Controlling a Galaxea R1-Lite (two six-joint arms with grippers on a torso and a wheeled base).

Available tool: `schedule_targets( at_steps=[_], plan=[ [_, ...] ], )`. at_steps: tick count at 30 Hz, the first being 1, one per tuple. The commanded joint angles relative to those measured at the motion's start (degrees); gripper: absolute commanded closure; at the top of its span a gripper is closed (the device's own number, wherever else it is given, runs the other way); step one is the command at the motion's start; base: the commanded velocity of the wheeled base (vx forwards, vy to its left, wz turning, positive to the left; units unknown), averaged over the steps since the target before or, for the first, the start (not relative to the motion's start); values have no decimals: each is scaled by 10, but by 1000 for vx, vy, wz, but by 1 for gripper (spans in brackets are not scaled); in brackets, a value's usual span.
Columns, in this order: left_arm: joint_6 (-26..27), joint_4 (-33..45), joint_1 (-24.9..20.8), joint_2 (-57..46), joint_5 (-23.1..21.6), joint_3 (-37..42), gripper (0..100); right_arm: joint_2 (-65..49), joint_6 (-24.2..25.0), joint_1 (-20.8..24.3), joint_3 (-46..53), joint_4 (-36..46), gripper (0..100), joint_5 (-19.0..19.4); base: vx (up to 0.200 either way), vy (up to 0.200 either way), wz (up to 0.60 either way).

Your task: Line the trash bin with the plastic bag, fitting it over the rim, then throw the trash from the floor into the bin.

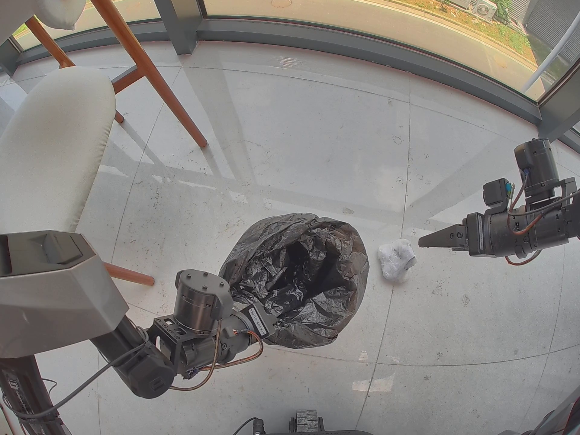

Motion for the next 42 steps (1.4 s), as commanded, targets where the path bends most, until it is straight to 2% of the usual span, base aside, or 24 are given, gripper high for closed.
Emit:
schedule_targets(
  at_steps=[1,5,10,16,19,20,26,32,37,39,40,42],
  plan=[
    [18,-5,3,-45,-1,72,100,-2,0,0,3,0,0,0,0,0,0],
    [47,-10,21,-46,-1,121,100,0,0,0,3,0,0,0,0,0,0],
    [51,-53,33,-37,6,127,100,-1,0,3,3,0,0,0,0,0,0],
    [69,-61,43,2,35,129,100,-3,-1,3,3,0,0,0,0,0,0],
    [66,-62,43,1,35,131,100,-3,-1,3,3,0,0,0,0,0,0],
    [67,-61,43,-1,35,133,0,-4,-1,3,3,0,0,0,0,0,0],
    [69,-61,43,-7,51,135,0,-5,0,1,3,0,0,0,0,0,0],
    [97,-55,34,-133,54,177,0,-5,0,0,5,0,0,0,0,0,0],
    [147,-13,45,-190,51,122,0,-7,0,0,17,-1,0,0,0,0,0],
    [171,7,72,-187,44,88,0,-14,0,0,21,0,0,0,0,0,0],
    [190,13,95,-185,26,57,0,-16,0,0,23,-1,0,0,0,0,0],
    [207,15,110,-171,0,20,0,-16,0,0,21,0,0,0,0,0,0]
  ],
)
